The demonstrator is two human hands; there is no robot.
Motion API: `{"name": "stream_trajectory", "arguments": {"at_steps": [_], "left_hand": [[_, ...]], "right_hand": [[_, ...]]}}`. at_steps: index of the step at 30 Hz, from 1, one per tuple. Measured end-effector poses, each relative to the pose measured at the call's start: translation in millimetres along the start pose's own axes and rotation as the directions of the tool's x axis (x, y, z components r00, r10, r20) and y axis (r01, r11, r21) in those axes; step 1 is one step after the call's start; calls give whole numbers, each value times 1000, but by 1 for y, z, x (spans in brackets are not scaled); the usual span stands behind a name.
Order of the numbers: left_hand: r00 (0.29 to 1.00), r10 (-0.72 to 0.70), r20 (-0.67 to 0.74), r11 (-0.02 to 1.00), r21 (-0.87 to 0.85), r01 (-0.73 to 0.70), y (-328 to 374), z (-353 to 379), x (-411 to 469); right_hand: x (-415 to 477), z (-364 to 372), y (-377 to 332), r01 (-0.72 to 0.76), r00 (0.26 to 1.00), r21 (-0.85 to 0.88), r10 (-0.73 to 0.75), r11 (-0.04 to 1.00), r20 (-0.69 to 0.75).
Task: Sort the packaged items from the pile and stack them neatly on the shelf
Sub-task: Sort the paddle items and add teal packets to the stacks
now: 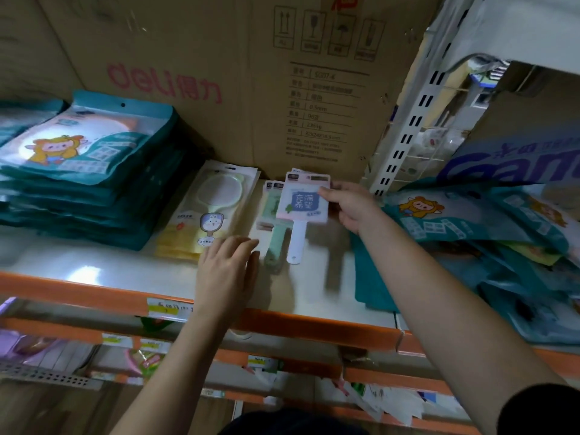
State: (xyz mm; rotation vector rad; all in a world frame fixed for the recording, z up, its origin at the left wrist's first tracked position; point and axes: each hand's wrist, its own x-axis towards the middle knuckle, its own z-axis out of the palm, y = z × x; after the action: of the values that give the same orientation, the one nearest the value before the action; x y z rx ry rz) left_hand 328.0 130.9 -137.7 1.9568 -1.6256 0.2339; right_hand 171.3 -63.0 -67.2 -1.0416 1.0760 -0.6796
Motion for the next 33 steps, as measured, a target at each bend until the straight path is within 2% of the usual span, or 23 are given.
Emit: {"name": "stream_trajectory", "arguments": {"at_steps": [4, 6, 9, 11, 13, 15, 18, 28, 33], "left_hand": [[998, -21, -63, 999, 47, 24, -4, -4, -15], [998, -42, -54, 997, 54, 45, -3, -4, -16], [998, -55, -38, 996, 64, 57, -1, -2, -17], [997, -62, -41, 996, 67, 65, -1, -2, -17], [997, -66, -44, 996, 60, 68, -1, -1, -16], [997, -66, -46, 997, 44, 68, -1, -1, -16], [996, -70, -50, 997, 38, 72, -2, 0, -16], [996, -82, -33, 995, 61, 84, -3, 1, -17], [997, -67, -26, 998, -6, 67, -2, -4, -12]], "right_hand": [[14, 23, 9, 59, 996, -41, -62, 997, -70], [21, 28, 16, 113, 981, -203, -142, 973, -132], [25, 30, 22, 132, 953, -551, -259, 824, -159], [26, 27, 23, 103, 953, -648, -261, 755, -153], [26, 25, 25, 70, 970, -643, -201, 762, -134], [26, 24, 29, 73, 984, -570, -154, 819, -94], [26, 25, 32, 129, 977, -477, -193, 869, -88], [29, 29, 33, 151, 958, -483, -248, 863, -144], [21, 18, 33, 175, 948, -470, -278, 865, -157]]}}
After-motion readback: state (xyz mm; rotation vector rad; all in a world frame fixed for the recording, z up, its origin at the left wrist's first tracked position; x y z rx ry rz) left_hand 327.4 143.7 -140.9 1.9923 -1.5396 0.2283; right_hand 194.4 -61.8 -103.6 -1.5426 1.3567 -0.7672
